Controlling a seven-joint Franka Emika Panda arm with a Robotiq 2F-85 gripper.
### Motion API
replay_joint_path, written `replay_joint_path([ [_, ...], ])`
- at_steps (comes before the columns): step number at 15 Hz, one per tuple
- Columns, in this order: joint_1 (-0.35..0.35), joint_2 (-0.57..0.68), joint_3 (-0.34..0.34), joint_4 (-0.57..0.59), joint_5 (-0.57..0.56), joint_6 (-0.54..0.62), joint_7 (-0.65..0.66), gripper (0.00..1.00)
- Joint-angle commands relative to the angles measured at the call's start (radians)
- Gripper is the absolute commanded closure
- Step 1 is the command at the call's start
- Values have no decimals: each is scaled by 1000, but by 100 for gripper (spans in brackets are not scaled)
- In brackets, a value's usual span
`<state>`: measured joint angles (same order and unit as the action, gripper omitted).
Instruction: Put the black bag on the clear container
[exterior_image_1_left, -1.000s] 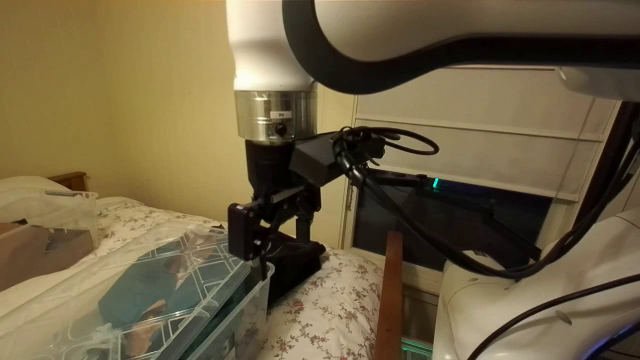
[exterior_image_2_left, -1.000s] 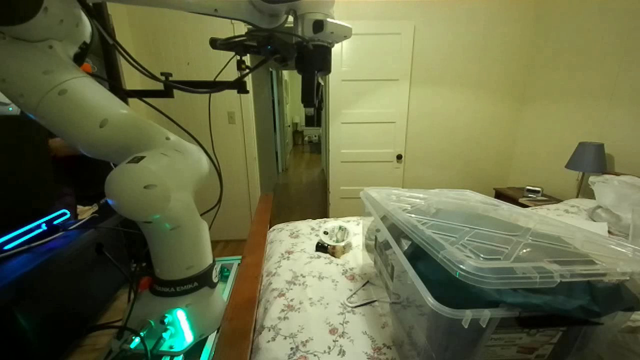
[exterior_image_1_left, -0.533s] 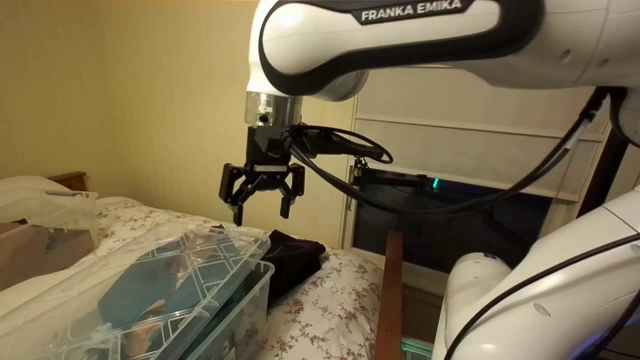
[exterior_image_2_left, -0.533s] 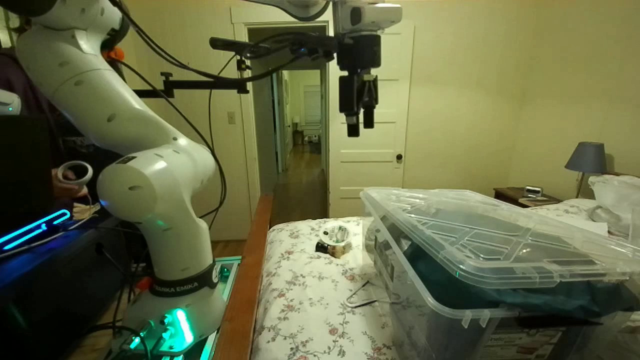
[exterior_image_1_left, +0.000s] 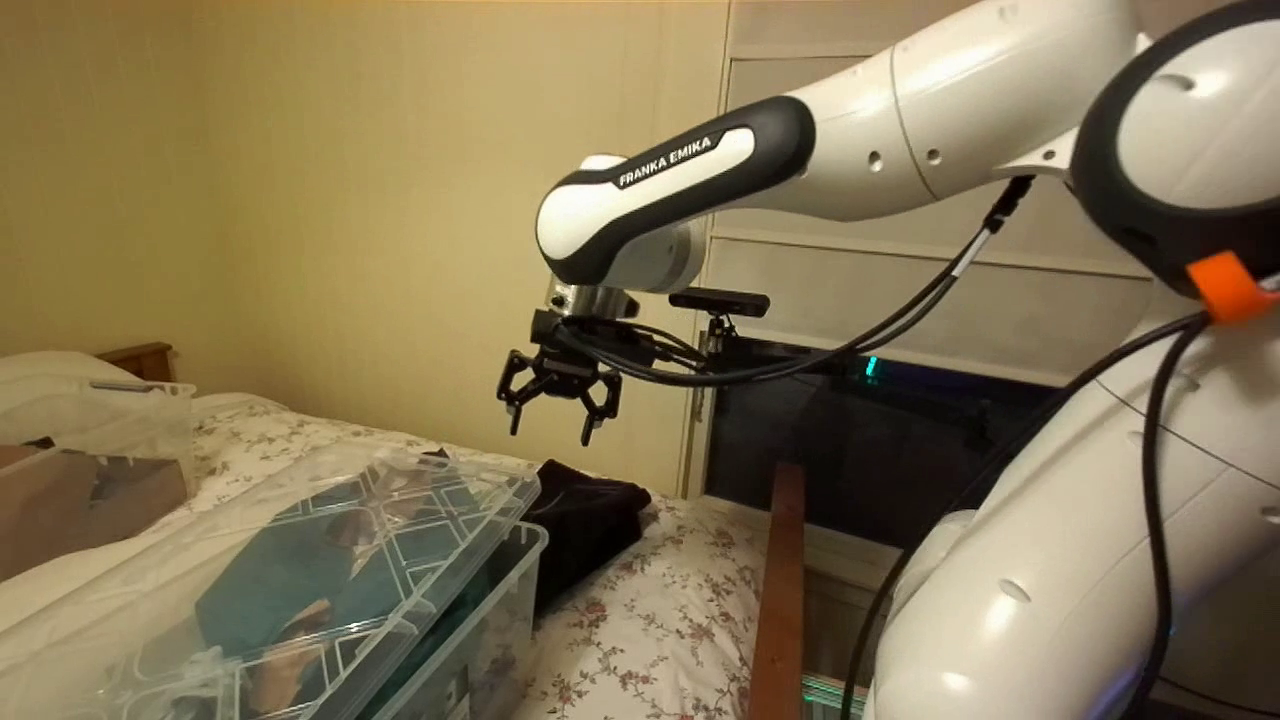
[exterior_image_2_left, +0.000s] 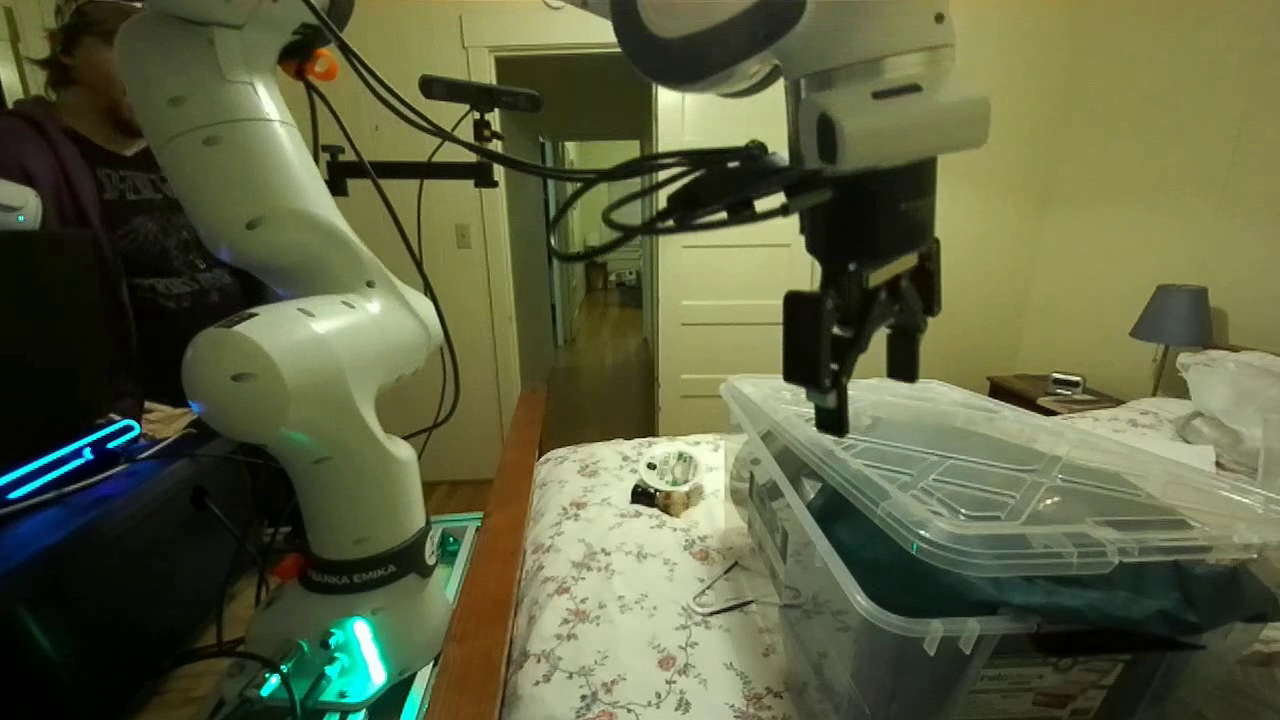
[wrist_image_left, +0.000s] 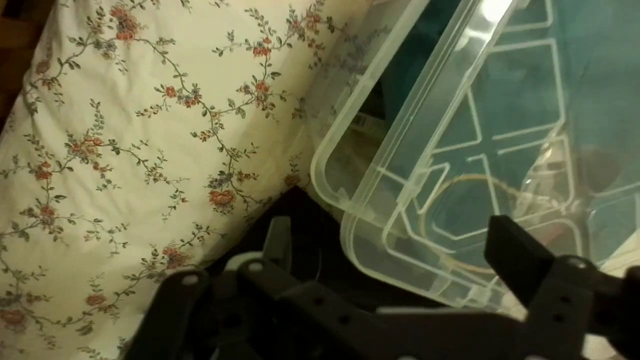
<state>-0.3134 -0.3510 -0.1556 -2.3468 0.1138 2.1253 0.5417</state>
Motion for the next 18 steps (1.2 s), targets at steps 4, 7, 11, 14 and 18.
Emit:
replay_joint_path([
  [4,-24,152,-75,-4,43,175,62,0],
  [7,-21,190,-84,0,44,194,58,0],
  [11,-20,168,-80,0,44,191,58,0],
  [14,-20,231,-86,46,79,208,103,0],
  [18,-26,358,-121,134,125,227,174,0],
])
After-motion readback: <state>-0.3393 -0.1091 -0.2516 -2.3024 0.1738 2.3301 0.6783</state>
